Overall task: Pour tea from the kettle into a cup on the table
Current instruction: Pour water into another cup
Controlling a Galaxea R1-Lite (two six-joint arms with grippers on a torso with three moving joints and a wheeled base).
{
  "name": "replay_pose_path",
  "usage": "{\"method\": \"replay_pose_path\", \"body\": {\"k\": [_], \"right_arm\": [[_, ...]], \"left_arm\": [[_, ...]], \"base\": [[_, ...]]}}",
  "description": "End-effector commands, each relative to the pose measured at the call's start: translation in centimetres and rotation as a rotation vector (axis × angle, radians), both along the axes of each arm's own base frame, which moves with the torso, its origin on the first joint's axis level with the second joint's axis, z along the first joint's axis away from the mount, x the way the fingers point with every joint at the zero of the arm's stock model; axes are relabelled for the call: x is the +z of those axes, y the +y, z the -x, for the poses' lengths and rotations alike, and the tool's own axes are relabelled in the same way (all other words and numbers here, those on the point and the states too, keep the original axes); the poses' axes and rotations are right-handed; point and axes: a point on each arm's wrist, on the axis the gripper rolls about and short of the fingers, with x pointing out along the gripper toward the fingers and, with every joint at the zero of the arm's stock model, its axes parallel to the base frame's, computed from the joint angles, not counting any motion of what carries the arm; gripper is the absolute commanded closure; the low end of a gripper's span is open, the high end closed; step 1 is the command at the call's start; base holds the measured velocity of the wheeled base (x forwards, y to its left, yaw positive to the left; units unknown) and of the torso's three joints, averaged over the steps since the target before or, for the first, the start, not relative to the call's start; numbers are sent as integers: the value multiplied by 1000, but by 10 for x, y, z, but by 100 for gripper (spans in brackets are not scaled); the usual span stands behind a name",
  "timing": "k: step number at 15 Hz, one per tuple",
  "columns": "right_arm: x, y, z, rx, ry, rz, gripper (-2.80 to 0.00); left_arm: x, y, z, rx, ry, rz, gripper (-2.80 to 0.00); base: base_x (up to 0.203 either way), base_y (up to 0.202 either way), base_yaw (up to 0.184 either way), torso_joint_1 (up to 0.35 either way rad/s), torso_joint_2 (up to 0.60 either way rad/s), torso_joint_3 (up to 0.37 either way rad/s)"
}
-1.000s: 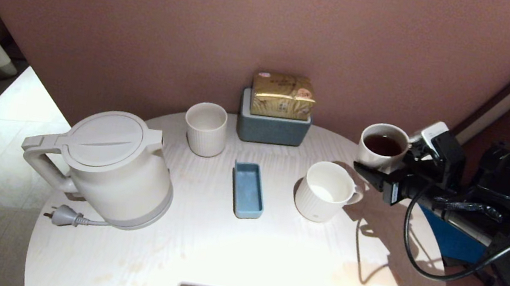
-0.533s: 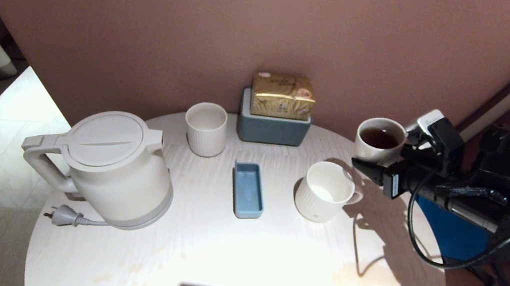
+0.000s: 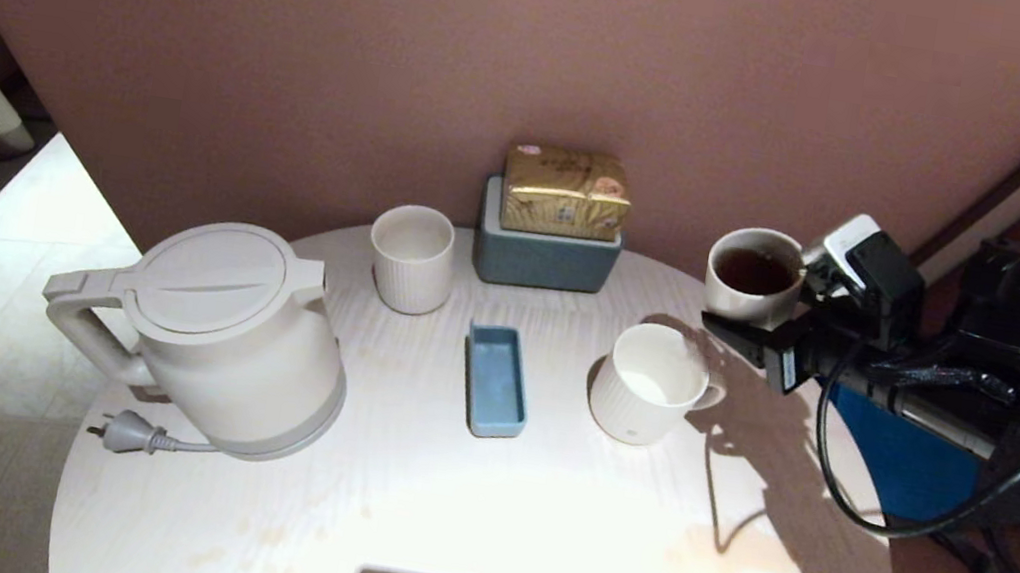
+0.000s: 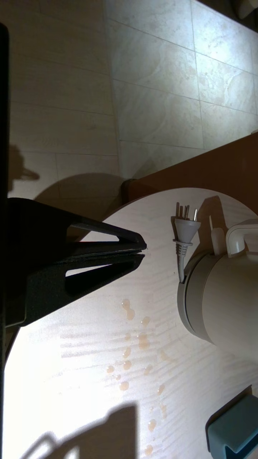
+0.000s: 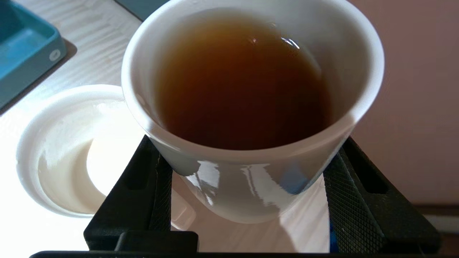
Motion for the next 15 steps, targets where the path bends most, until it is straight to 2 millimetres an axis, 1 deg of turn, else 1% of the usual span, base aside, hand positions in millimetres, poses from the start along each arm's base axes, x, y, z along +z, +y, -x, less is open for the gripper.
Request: {"method": "replay_pose_path", "body": {"k": [1,5,8,12,15], "right_arm": [[0,3,0,16,-18,38,0],[-5,9,4,54,-16,163,0],[-1,11,0,57,-56,232,0],[9,13,-3,48,-52,277,0],[9,12,-5,34,-55,314,0]], "left_arm": [[0,0,0,1,0,0,0],[0,0,0,1,-1,0,0],[0,0,0,1,-1,0,0],[0,0,0,1,-1,0,0],[0,0,0,1,-1,0,0]], "base": [[0,0,0,0,0,0],[0,0,0,0,0,0],[0,0,0,0,0,0],[0,0,0,0,0,0],[0,0,0,0,0,0]]}}
